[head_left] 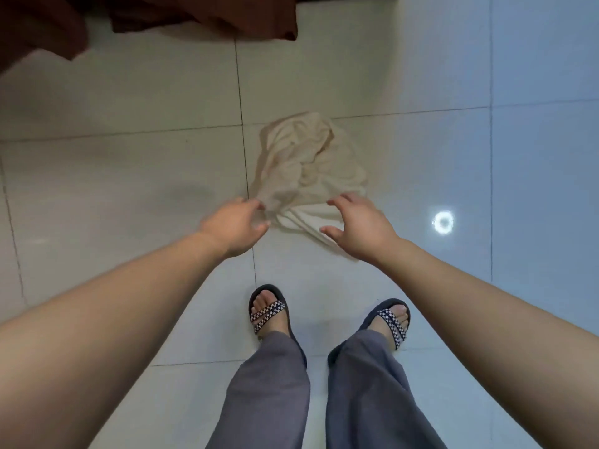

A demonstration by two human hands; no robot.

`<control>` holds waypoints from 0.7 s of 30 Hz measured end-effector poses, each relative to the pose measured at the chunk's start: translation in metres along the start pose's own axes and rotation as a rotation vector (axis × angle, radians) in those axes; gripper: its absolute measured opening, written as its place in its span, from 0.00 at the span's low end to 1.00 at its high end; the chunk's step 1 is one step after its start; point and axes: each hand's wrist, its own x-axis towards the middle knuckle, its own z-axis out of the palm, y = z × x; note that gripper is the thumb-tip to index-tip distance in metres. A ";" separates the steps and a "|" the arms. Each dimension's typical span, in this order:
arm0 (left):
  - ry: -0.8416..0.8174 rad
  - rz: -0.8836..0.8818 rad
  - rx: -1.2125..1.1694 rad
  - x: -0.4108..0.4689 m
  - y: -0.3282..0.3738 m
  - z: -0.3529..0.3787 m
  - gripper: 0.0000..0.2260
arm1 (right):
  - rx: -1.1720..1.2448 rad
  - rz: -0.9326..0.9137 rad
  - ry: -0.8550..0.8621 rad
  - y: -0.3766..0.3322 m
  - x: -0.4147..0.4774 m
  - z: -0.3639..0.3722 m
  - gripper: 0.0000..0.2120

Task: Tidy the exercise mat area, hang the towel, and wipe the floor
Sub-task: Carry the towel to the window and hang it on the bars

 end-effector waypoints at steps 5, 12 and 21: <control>0.221 0.048 -0.008 0.099 -0.006 0.046 0.23 | -0.045 -0.015 0.182 0.035 0.098 0.049 0.31; 0.250 -0.061 -0.378 0.156 -0.002 0.083 0.31 | 0.192 0.100 0.338 0.076 0.157 0.081 0.16; 0.326 -0.038 -0.612 0.053 0.052 0.019 0.10 | 0.684 0.138 0.356 0.061 0.030 0.021 0.04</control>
